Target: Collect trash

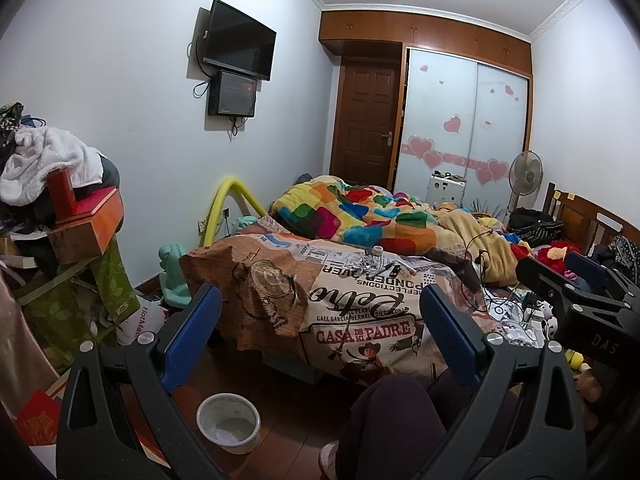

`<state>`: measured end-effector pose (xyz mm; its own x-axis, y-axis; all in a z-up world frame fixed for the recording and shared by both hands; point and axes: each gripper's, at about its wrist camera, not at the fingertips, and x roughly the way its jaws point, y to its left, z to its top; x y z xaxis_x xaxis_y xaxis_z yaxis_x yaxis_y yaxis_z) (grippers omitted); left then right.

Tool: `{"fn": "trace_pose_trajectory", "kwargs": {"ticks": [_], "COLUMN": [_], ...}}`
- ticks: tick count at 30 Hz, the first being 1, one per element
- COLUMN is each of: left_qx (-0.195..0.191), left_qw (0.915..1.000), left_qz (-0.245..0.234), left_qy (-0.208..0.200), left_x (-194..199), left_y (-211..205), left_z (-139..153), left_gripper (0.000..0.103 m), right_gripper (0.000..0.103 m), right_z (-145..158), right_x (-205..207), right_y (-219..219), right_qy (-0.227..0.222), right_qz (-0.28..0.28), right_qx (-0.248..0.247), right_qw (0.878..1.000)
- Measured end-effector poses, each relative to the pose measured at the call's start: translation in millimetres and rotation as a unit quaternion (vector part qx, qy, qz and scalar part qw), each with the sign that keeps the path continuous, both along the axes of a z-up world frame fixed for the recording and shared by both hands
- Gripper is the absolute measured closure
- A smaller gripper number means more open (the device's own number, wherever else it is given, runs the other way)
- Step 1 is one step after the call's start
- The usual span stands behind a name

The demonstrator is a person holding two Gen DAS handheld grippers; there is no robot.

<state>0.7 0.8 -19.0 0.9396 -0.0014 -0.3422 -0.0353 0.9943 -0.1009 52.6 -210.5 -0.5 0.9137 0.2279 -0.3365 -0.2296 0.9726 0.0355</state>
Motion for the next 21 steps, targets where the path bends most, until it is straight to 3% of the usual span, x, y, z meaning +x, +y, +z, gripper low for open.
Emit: {"fn": "trace_pose_trajectory", "kwargs": {"ticks": [21], "left_qx": [-0.003], "left_qw": [0.9999], "left_qz": [0.009], "left_qy": [0.009], "left_x": [4.6], "left_y": [8.5], "left_z": [-1.2], "left_gripper": [0.003], "right_gripper": [0.0], "right_z": [1.0], "right_x": [-4.7], "right_y": [14.7], "right_qy": [-0.001], "right_qz": [0.004], "right_qx": [-0.004], "right_qw": [1.0]}}
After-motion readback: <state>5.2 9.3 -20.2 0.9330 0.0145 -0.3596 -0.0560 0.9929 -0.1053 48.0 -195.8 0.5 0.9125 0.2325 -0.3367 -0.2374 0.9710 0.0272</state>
